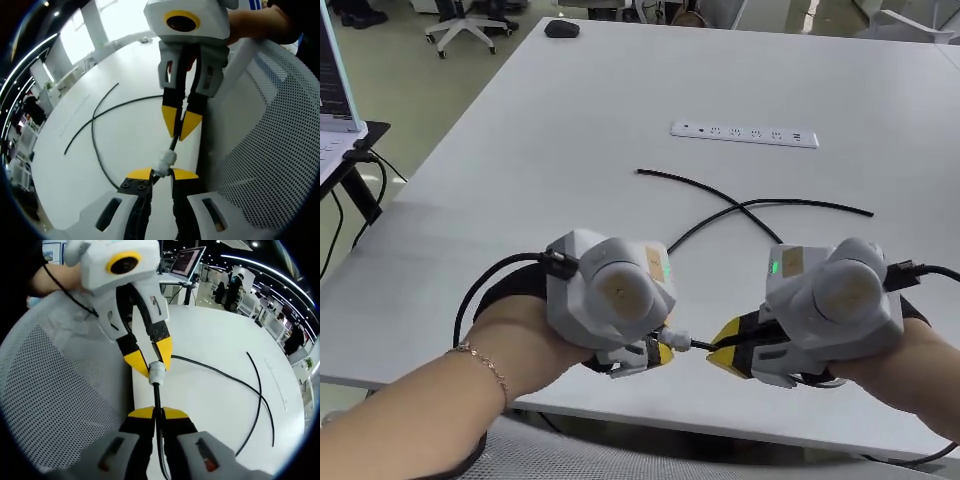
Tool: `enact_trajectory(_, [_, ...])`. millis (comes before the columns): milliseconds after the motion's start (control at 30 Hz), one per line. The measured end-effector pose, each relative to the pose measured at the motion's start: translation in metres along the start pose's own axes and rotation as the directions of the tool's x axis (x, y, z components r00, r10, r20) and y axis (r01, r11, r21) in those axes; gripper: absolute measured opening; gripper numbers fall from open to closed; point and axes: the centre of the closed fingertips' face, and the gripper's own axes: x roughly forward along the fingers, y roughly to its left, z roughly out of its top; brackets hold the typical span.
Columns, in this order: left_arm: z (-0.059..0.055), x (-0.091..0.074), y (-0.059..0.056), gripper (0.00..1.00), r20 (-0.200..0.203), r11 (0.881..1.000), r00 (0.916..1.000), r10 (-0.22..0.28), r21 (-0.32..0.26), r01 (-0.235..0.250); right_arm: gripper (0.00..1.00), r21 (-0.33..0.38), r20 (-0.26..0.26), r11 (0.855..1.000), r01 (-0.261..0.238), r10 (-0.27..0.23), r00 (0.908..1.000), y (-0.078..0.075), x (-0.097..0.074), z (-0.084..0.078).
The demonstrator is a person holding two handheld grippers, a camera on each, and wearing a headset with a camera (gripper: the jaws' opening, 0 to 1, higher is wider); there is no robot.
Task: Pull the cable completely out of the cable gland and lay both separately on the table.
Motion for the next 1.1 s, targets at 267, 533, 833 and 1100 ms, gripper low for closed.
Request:
enact_trajectory(267, [0.001, 0.001, -0.001, 0.15, 0.007, 1.000, 1.0000, -0.007, -0.005, 0.007, 0.03, -0.002, -0.006, 1.000, -0.001, 0.001, 1.0000, 0.001, -0.002, 0.000])
enact_trajectory(533, [0.009, 0.001, -0.006, 0.15, 0.037, 1.000, 0.9991, -0.019, 0.014, 0.019, 0.10, -0.020, 0.007, 1.000, -0.014, 0.014, 0.9999, 0.005, -0.002, 0.005])
enact_trajectory(833, [0.022, 0.001, -0.008, 0.15, 0.082, 0.998, 0.9965, -0.015, 0.070, 0.009, 0.03, -0.052, 0.096, 0.998, -0.021, 0.026, 0.9951, 0.007, -0.008, 0.022])
enact_trajectory(1100, [0.025, 0.003, -0.005, 0.17, 0.070, 0.982, 0.9973, 0.023, 0.186, -0.036, 0.02, -0.102, 0.117, 0.994, -0.029, 0.041, 0.9922, 0.010, -0.010, 0.026])
